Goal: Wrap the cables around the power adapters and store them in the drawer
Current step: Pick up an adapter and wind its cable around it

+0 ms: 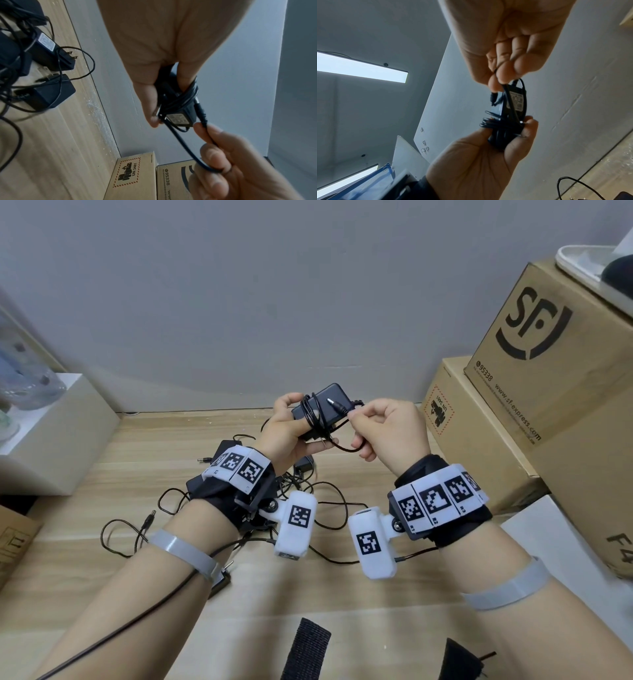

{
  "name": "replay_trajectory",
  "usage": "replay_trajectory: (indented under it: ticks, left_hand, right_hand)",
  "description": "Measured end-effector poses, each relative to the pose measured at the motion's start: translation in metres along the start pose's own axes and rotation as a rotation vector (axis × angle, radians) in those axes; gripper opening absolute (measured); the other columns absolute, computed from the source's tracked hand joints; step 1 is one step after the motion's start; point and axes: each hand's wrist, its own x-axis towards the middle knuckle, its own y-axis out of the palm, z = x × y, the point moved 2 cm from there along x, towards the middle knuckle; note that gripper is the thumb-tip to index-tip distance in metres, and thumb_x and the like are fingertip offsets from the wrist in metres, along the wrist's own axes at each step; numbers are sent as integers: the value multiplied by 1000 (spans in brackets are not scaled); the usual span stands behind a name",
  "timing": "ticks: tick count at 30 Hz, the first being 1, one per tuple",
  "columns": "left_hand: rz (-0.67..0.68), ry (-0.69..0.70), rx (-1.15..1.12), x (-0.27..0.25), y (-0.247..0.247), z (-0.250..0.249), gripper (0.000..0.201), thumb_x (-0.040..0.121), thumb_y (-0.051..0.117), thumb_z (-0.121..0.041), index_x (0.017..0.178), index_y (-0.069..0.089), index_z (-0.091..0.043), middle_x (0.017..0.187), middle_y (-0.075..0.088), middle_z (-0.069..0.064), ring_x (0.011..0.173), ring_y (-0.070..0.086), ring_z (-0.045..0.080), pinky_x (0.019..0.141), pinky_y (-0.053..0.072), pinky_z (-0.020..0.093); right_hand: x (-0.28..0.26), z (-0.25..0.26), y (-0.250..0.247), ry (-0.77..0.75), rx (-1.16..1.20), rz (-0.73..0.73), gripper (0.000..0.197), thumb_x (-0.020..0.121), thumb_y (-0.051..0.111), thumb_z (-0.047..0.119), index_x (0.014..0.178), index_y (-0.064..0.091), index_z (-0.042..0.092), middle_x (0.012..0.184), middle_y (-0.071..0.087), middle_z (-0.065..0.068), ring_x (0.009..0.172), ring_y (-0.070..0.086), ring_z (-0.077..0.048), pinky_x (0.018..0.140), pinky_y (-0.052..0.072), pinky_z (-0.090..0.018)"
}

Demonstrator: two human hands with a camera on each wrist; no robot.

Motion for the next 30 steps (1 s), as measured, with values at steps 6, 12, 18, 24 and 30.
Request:
replay_trajectory:
  ticks: [6, 12, 18, 24, 30]
  left_hand:
    - [31, 0, 164, -1, 3, 2, 43, 88, 49, 9, 114, 28, -17, 108, 50, 8, 81, 60, 23, 70, 57, 36]
    - [54, 29, 251, -1, 4, -1, 40, 88, 50, 7, 111, 31, -20, 111, 48, 8, 80, 58, 21, 75, 55, 41]
    - [-7, 37, 214, -4, 2, -4, 33, 86, 54, 6, 109, 45, -17, 96, 56, 7, 80, 62, 23, 68, 57, 43]
    - [-14, 27, 228, -7, 3, -3, 38, 86, 55, 6, 118, 49, -13, 95, 58, 9, 85, 64, 25, 66, 59, 40]
    - [49, 14, 281, -8, 9, 2, 45, 86, 53, 9, 126, 46, -10, 93, 58, 10, 85, 64, 24, 73, 57, 44]
  right_hand:
    - [-1, 1, 4, -14, -138, 38, 12, 80, 63, 13, 69, 66, 14, 49, 59, -1, 34, 45, -9, 36, 38, -16]
    - [-1, 2, 2, -108, -267, 47, 20, 80, 66, 15, 63, 64, 26, 45, 52, 7, 45, 52, -8, 56, 49, -27]
    - [2, 4, 1, -154, -338, 35, 13, 78, 67, 16, 68, 68, 23, 51, 54, 2, 66, 63, -28, 70, 55, -43]
    - [3, 3, 2, -158, -323, 23, 6, 80, 67, 15, 79, 73, 16, 54, 53, 10, 64, 60, -18, 72, 54, -38]
    - [6, -1, 5, -165, -301, 27, 11, 82, 63, 10, 78, 62, 20, 57, 52, 4, 50, 48, -9, 54, 43, -23]
